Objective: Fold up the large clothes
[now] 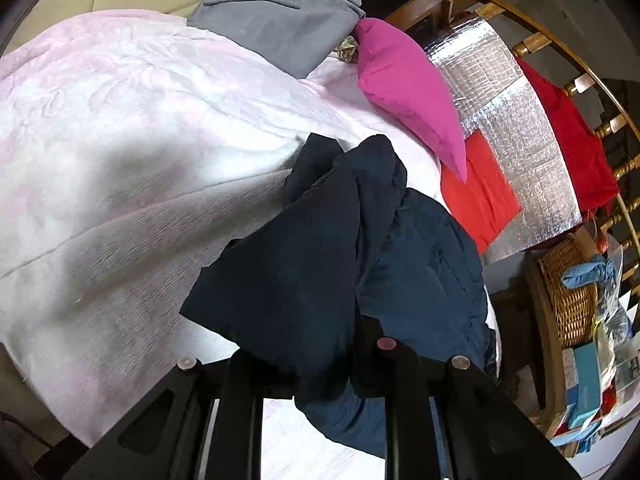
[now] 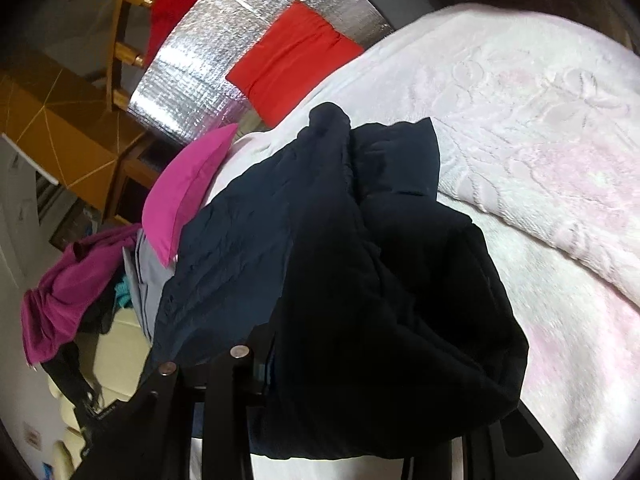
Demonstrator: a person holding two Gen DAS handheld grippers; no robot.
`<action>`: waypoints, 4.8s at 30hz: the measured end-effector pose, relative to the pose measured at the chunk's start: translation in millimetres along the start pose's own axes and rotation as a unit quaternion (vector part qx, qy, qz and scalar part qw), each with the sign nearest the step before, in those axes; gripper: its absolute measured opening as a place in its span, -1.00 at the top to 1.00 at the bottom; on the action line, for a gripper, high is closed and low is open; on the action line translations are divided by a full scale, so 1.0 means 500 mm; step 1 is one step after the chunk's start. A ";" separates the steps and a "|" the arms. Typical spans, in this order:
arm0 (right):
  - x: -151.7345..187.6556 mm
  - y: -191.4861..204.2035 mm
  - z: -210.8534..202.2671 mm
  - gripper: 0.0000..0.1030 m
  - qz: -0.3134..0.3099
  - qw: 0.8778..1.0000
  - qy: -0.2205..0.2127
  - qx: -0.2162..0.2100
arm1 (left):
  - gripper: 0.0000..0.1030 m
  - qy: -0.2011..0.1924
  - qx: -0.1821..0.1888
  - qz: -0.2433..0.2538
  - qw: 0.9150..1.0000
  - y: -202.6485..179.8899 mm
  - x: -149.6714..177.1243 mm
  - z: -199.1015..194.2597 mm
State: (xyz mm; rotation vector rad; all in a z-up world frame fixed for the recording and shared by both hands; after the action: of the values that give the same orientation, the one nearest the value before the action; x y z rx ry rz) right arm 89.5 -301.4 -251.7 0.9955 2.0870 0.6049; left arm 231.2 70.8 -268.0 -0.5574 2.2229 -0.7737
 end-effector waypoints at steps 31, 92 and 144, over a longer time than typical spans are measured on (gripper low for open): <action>-0.131 -0.076 0.058 -0.11 0.031 0.997 0.073 0.013 | -0.42 0.037 -0.198 0.201 0.959 -0.021 -0.084 0.077; -0.109 0.030 0.047 -0.16 -0.091 0.994 0.048 0.041 | -0.53 -0.071 -0.256 0.421 0.867 -0.143 0.002 0.054; 0.212 0.408 -0.613 -0.58 -0.316 0.942 -0.111 0.030 | -0.99 -0.287 -0.122 0.383 0.870 -0.322 0.221 -0.754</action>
State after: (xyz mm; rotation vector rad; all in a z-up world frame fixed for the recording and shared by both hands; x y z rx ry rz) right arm -101.9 -126.4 30.4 0.3524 2.0648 0.0932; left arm -93.8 25.9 1.7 0.0284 1.7442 0.0958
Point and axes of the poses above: each gripper's, at about its wrist camera, not at the fingertips, and z roughly the way its jaws point, y to its left, x to its underside, the point moved 4 cm from there along z, roughly the way its jaws point, and after that the axes turned 5 degrees about -y, right-handed, at the moved point
